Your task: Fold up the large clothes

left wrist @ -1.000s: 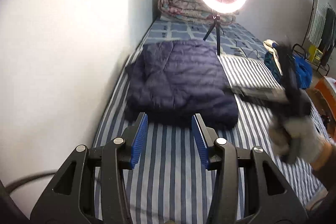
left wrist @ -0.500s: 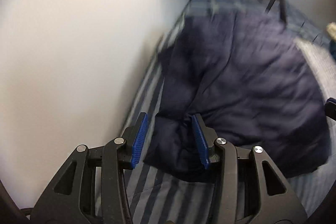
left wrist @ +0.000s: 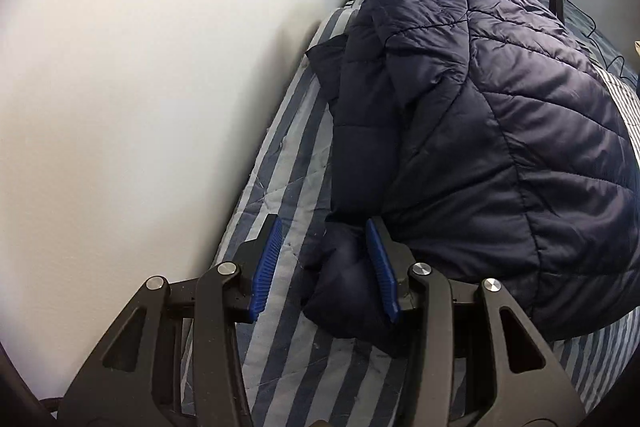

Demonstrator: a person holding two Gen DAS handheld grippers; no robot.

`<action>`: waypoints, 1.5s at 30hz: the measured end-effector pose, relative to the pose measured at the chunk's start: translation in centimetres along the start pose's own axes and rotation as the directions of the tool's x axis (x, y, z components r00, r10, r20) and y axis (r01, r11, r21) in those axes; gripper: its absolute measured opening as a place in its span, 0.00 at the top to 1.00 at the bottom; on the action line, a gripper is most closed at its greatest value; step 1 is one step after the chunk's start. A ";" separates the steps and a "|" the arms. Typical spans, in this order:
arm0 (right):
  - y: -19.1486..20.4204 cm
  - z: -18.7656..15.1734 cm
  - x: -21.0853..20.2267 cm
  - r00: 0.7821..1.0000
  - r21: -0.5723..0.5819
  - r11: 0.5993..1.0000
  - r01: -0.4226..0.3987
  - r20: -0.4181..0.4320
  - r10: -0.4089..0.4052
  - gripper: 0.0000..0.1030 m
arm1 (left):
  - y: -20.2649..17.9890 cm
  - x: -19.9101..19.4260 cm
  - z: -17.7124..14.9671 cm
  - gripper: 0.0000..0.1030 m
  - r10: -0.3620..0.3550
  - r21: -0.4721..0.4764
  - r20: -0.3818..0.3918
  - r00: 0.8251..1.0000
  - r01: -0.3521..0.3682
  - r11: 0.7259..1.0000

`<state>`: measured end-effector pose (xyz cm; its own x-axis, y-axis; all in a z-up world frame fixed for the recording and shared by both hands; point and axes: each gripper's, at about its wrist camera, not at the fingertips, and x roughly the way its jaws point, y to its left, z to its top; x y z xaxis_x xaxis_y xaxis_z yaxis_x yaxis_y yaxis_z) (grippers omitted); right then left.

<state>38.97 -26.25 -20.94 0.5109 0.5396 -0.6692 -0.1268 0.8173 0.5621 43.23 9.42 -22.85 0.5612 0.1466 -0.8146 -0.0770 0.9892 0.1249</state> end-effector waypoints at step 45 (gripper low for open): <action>2.0 -17.0 -17.9 0.939 -0.183 0.948 0.259 -0.180 -0.292 0.86 | -10.2 -19.0 -16.4 0.56 -0.325 0.211 -0.149 0.934 0.351 0.912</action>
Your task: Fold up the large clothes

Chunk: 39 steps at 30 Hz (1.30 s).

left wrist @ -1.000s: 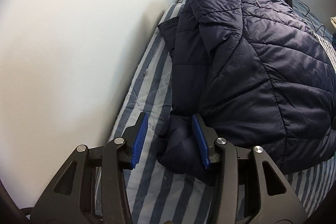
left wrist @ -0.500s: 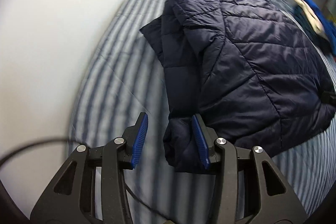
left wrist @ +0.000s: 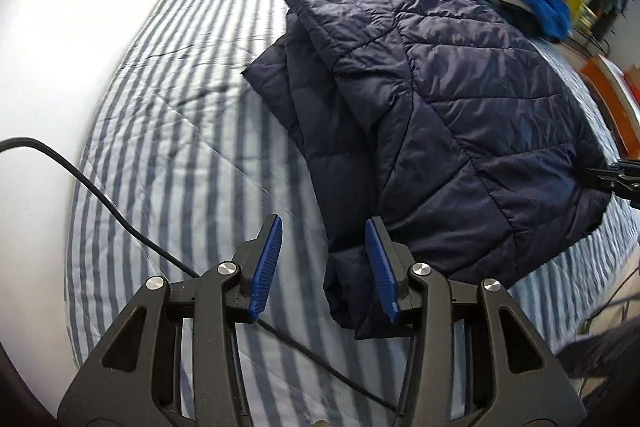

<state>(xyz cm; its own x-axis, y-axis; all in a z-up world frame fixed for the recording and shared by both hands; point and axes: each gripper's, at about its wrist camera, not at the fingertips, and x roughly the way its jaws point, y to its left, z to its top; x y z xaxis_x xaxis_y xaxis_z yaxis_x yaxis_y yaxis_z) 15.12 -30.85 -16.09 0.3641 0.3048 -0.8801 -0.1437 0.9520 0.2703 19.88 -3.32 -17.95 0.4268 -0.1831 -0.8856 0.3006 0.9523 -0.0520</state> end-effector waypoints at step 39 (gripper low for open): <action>-8.0 6.5 -1.1 0.953 0.076 0.996 -0.039 0.304 0.014 0.21 | 11.7 4.9 7.2 0.21 -0.334 -0.480 0.174 0.926 0.377 0.793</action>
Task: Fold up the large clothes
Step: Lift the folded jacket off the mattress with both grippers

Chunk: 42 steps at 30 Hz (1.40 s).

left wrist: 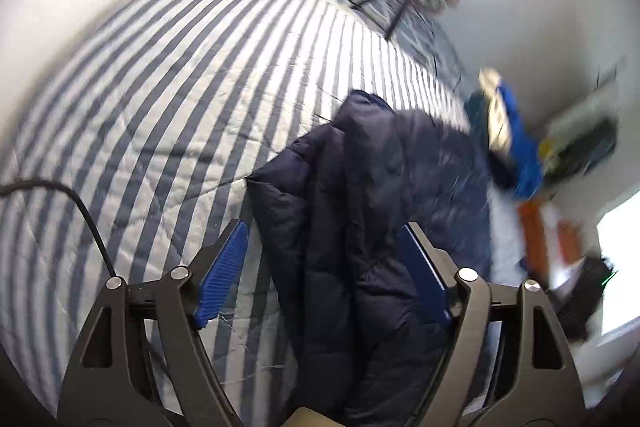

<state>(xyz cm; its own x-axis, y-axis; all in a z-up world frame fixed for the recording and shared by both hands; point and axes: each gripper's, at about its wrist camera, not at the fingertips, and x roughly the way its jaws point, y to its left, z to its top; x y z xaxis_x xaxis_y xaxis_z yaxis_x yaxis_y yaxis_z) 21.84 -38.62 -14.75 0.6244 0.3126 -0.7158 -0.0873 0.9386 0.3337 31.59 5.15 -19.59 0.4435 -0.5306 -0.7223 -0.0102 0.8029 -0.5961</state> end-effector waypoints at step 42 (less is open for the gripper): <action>-5.5 -1.5 8.7 0.936 0.218 0.926 -0.310 -0.105 0.337 0.34 | -1.6 9.9 1.5 0.26 -0.230 -0.072 -0.217 0.949 0.219 0.973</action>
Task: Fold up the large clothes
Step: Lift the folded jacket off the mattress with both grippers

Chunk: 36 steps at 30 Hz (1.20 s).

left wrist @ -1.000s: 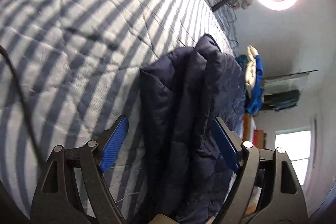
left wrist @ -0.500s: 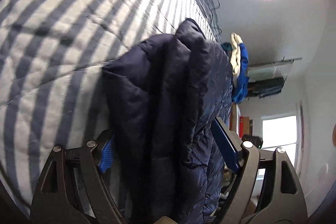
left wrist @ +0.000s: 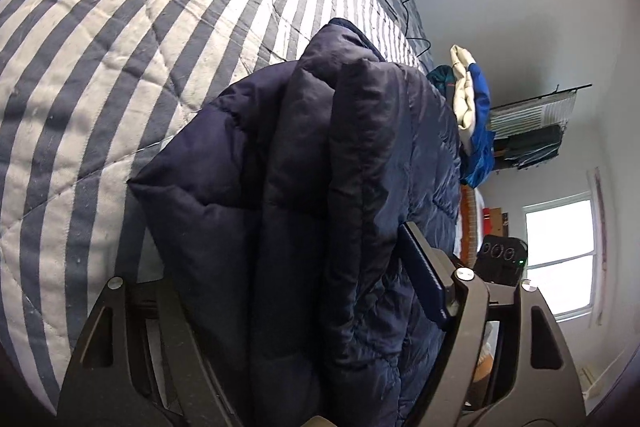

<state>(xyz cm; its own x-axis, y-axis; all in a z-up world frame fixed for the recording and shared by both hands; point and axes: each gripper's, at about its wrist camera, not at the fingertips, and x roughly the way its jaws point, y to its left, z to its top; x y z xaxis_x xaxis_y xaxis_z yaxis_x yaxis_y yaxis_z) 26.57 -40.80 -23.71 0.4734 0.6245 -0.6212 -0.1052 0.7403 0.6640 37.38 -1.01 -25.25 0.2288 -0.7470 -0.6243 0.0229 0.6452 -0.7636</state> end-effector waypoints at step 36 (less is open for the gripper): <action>11.7 0.1 -7.2 0.890 -0.307 0.837 0.453 0.097 -0.446 0.84 | -18.5 0.6 -9.6 0.83 0.276 0.485 0.266 0.924 -0.376 0.790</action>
<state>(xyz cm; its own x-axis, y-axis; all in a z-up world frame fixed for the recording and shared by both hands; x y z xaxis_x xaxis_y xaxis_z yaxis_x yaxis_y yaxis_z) 22.05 -36.61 -11.41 0.5530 0.2017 -0.8084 -0.1422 0.9789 0.1470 27.73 -14.94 -13.07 0.4763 -0.4693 -0.7436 0.4045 0.8678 -0.2885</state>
